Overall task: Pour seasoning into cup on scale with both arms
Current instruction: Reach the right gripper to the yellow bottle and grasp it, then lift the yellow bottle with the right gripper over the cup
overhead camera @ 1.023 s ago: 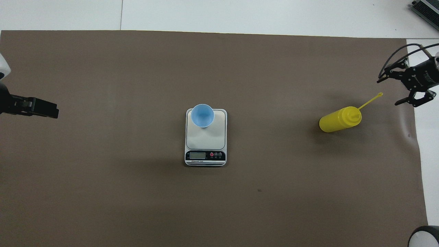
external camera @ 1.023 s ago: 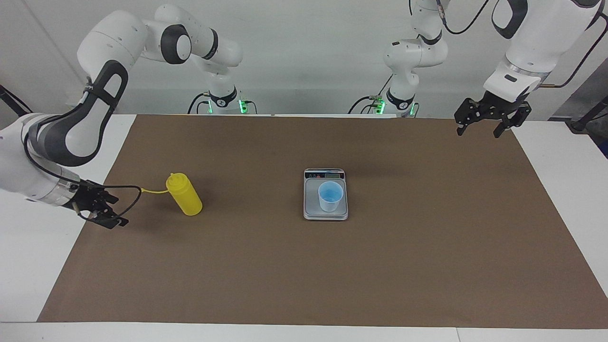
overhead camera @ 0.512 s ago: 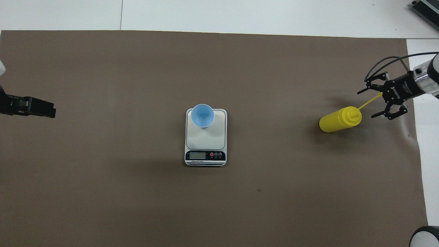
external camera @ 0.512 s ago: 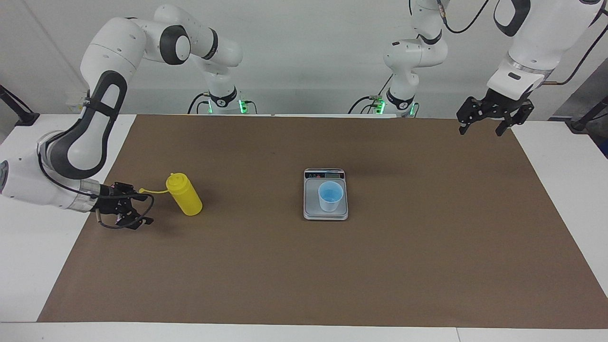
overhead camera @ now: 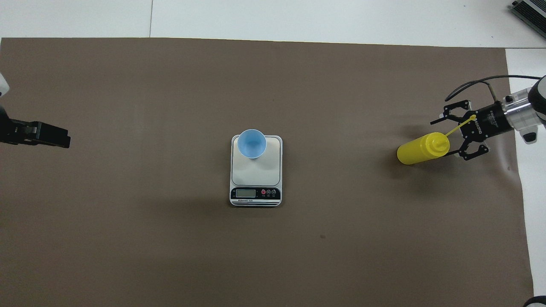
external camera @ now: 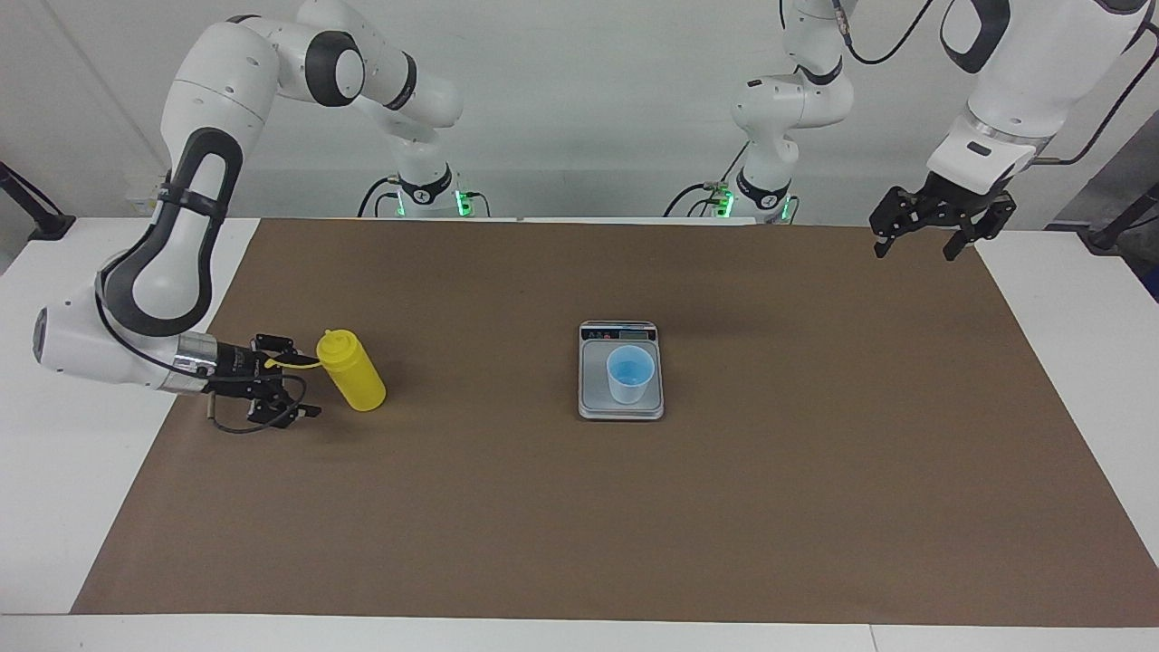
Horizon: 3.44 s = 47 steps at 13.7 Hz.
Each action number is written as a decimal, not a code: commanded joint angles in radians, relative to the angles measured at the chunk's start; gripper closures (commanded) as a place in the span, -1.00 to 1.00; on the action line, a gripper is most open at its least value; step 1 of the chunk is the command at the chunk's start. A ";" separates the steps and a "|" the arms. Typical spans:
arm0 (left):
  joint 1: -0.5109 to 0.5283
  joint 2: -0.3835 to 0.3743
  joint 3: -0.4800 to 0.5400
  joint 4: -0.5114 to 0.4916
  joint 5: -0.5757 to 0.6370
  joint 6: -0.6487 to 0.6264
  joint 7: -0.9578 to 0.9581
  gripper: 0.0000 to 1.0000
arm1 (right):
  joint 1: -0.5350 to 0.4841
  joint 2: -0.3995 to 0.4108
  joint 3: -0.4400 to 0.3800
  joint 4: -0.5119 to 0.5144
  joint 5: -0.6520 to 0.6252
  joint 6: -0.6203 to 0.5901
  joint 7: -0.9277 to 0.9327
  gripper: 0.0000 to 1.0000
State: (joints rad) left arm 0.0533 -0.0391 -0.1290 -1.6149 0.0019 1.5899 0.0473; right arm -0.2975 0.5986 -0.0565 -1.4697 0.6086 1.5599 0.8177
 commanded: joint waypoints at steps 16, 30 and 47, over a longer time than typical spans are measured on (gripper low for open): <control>0.016 -0.031 -0.008 -0.033 -0.016 -0.002 0.002 -1.00 | 0.012 -0.123 0.015 -0.256 0.168 0.127 -0.063 1.00; 0.016 -0.033 -0.008 -0.036 -0.016 -0.002 0.003 -1.00 | 0.425 -0.177 0.020 -0.193 -0.198 0.604 0.613 1.00; 0.016 -0.033 -0.008 -0.039 -0.016 -0.001 0.002 -1.00 | 0.842 -0.063 0.015 0.066 -1.088 0.589 1.198 1.00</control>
State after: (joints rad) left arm 0.0534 -0.0411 -0.1291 -1.6186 0.0019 1.5899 0.0473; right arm 0.5271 0.5217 -0.0364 -1.4360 -0.4051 2.1645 1.9686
